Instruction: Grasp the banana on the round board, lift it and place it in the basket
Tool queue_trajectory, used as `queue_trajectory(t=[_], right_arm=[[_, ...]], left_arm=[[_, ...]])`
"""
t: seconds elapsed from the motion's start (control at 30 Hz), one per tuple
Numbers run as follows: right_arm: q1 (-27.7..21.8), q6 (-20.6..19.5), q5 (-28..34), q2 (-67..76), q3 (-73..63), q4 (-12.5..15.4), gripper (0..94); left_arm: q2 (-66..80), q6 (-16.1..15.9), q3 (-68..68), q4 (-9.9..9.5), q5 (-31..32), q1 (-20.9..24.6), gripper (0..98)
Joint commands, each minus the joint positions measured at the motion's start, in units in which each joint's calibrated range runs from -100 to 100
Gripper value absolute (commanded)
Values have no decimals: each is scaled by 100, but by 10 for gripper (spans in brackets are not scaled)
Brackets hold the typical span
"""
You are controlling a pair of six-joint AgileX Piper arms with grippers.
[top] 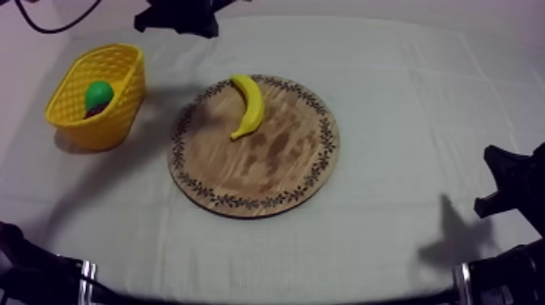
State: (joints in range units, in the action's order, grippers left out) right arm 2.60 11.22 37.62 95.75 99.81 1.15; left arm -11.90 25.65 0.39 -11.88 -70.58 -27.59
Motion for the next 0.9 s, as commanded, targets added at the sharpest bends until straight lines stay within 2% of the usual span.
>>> queue_trajectory(t=[0.0,0.17,0.2,0.27,0.33,0.47,0.57,0.7,0.87], right_arm=[[0,-1,5,0,-3,0,3],[0,-1,5,0,-3,0,3],[0,-1,5,0,-3,0,3],[0,-1,5,0,-3,0,3],[0,1,5,0,-3,0,3],[0,3,5,0,-3,0,3],[0,4,5,0,-3,0,3],[0,4,5,0,-3,0,3],[0,4,5,0,-3,0,3]], left_arm=[[-137,5,-86,6,-44,-7,0],[-323,6,-344,-25,-127,-36,16],[-354,54,-403,-65,-158,-50,64],[-405,174,-489,-146,-211,-76,258],[-445,207,-557,-168,-237,-91,410],[-508,239,-642,-137,-261,-74,640],[-559,171,-698,-53,-296,-52,754],[-605,3,-762,82,-370,-26,837],[-631,-82,-821,138,-431,-18,860]])
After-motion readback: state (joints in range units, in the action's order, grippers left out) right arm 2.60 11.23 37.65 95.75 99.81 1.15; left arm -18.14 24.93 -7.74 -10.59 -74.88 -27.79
